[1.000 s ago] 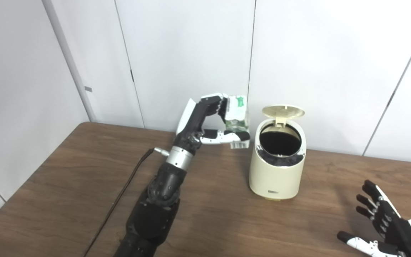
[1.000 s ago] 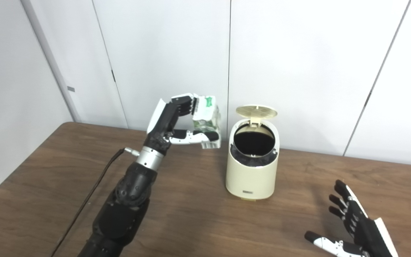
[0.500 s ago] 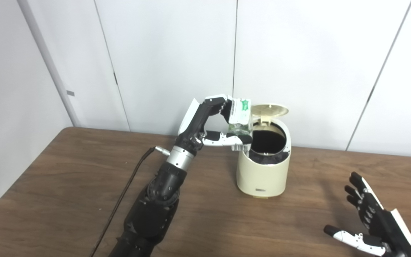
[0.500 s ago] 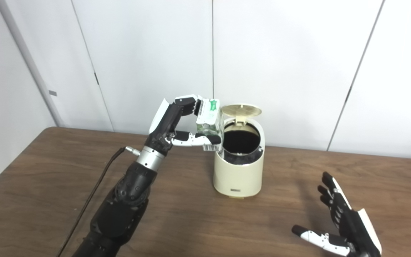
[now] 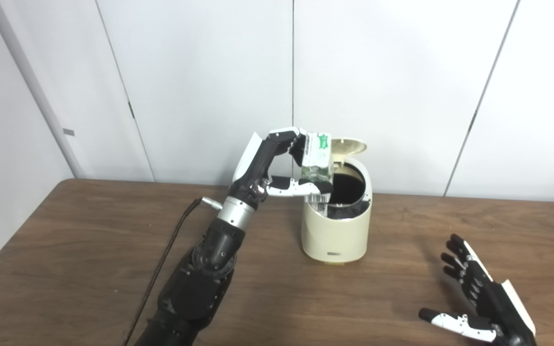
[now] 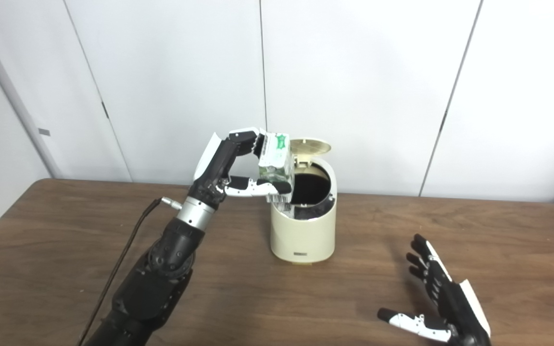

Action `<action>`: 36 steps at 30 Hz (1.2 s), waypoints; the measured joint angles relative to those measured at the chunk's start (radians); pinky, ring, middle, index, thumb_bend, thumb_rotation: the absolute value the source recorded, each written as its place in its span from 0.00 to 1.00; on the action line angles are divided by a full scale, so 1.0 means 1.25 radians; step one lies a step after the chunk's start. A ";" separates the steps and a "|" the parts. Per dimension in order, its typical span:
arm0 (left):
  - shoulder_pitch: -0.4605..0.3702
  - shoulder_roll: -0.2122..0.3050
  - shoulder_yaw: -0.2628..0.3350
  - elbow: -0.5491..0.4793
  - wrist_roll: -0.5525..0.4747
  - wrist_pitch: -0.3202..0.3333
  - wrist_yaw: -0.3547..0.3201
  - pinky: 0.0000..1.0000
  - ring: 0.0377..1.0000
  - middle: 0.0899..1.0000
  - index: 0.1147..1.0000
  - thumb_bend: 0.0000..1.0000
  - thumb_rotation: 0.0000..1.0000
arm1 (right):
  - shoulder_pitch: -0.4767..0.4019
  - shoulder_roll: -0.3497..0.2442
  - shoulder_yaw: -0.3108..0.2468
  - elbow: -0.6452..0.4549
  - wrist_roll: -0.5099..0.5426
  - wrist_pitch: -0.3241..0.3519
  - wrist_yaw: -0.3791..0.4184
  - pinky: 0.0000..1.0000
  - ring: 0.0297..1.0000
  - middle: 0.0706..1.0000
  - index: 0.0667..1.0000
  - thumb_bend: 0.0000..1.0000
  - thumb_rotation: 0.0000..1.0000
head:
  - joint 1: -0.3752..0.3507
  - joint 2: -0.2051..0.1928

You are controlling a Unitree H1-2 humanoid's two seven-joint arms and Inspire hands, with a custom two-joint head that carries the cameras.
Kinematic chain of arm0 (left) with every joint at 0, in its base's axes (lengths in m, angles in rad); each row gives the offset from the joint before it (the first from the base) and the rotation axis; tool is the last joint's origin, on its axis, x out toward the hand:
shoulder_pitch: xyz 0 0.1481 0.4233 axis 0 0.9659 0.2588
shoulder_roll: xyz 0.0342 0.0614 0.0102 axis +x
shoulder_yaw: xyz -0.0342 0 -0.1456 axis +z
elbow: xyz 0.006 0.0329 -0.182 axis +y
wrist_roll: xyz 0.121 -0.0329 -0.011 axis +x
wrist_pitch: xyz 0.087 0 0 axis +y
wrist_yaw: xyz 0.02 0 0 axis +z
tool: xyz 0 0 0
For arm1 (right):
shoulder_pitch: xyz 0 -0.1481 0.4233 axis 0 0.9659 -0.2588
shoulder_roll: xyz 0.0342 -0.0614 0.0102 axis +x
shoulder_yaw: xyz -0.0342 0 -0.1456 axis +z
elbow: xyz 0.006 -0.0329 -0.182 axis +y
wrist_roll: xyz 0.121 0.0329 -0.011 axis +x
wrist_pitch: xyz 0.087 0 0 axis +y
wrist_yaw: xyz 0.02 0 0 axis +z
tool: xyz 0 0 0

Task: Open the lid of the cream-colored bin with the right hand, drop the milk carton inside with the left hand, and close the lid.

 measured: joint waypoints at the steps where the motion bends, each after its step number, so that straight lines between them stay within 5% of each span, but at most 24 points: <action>1: -0.002 0.000 -0.007 0.002 0.001 0.000 0.005 0.42 0.42 0.44 0.44 0.50 0.00 | 0.000 0.000 0.000 0.001 -0.001 -0.003 0.000 0.87 0.91 0.95 0.95 0.66 0.09 | 0.000 0.000; 36: -0.072 0.026 -0.211 0.150 -0.005 -0.004 0.250 0.45 0.43 0.43 0.42 0.51 0.00 | -0.001 -0.002 -0.008 0.024 0.008 -0.046 0.000 0.91 0.91 0.94 0.95 0.67 0.14 | -0.027 0.010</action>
